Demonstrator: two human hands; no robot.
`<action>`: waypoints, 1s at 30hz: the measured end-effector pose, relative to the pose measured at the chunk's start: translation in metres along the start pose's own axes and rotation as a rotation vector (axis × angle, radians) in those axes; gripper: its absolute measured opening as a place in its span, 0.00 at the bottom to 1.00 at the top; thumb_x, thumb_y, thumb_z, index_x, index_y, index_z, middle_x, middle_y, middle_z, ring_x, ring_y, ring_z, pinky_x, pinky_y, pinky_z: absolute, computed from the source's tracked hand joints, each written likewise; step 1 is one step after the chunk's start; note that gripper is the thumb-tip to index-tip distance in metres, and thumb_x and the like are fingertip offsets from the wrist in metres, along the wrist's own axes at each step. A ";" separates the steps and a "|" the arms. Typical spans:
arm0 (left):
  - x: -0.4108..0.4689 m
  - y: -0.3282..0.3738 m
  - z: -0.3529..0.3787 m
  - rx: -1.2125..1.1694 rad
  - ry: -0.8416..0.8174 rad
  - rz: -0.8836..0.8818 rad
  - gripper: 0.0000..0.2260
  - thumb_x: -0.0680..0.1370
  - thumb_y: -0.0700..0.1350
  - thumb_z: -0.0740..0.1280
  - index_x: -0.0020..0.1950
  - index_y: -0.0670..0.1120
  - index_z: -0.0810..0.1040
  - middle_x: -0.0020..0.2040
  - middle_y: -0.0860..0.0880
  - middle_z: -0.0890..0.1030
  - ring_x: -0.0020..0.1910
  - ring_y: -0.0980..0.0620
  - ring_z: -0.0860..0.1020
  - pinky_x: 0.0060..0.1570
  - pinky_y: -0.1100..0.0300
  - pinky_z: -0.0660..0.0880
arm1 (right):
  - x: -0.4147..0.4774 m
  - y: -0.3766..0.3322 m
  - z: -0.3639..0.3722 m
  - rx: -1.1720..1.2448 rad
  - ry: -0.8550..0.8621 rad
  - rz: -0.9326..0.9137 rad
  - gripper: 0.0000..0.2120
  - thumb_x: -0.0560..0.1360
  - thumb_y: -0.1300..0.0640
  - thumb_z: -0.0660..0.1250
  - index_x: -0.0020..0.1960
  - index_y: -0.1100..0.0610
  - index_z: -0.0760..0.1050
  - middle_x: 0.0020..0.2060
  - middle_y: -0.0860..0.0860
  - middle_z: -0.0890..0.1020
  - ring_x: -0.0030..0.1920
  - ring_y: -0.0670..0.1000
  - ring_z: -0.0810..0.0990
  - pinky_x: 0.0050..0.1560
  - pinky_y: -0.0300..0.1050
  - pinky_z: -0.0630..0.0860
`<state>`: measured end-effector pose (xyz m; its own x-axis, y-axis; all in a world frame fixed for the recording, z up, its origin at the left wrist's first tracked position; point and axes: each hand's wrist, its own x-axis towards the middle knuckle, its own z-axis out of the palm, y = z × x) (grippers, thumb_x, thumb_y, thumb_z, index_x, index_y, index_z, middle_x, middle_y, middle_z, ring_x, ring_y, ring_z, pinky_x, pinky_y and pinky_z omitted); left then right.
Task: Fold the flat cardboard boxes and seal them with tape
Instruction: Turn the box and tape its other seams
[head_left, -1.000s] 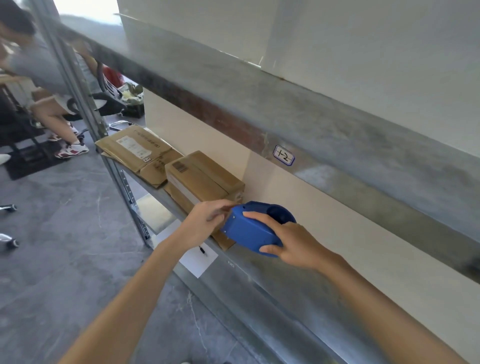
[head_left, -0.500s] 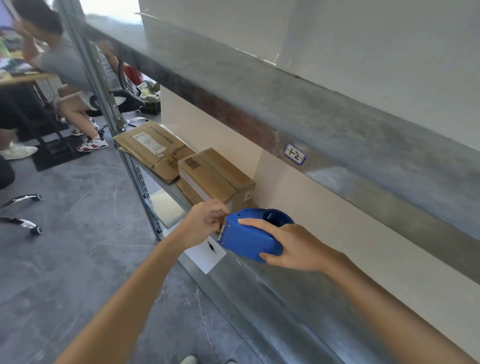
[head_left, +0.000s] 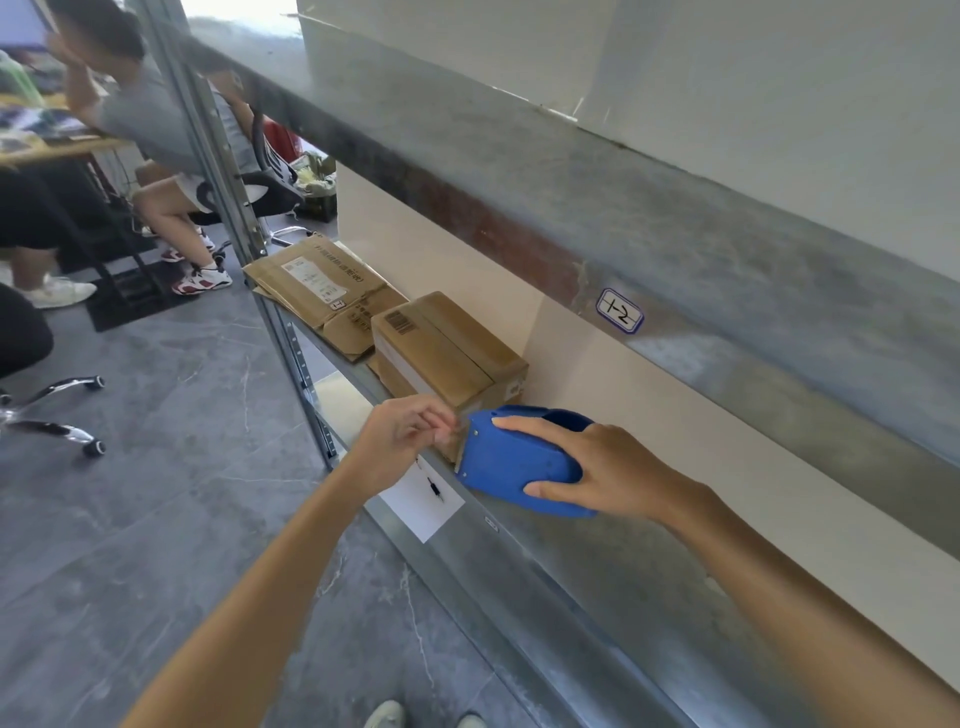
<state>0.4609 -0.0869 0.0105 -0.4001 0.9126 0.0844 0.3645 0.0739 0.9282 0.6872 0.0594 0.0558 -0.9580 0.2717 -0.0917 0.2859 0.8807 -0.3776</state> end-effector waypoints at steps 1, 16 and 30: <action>0.001 0.000 -0.002 -0.013 0.012 0.001 0.07 0.75 0.30 0.69 0.49 0.39 0.82 0.43 0.41 0.83 0.44 0.45 0.81 0.50 0.58 0.77 | 0.002 0.000 -0.003 0.001 0.005 0.000 0.34 0.76 0.38 0.64 0.73 0.24 0.47 0.49 0.43 0.82 0.33 0.46 0.76 0.38 0.42 0.76; 0.011 -0.019 -0.008 0.052 0.165 -0.026 0.13 0.74 0.40 0.75 0.57 0.51 0.81 0.42 0.54 0.83 0.42 0.58 0.81 0.40 0.73 0.72 | -0.015 0.033 -0.021 -0.134 0.058 0.239 0.36 0.75 0.38 0.65 0.70 0.20 0.44 0.53 0.39 0.81 0.31 0.38 0.72 0.30 0.30 0.62; 0.034 -0.020 -0.011 -0.016 0.095 0.004 0.17 0.73 0.37 0.75 0.60 0.48 0.82 0.41 0.47 0.83 0.37 0.59 0.78 0.42 0.72 0.72 | -0.019 0.023 -0.018 -0.115 0.053 0.360 0.35 0.75 0.38 0.64 0.70 0.20 0.44 0.56 0.41 0.81 0.36 0.43 0.74 0.35 0.32 0.66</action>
<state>0.4304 -0.0619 -0.0008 -0.4773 0.8704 0.1212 0.3531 0.0636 0.9334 0.7124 0.0808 0.0653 -0.7941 0.5889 -0.1506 0.6076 0.7622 -0.2233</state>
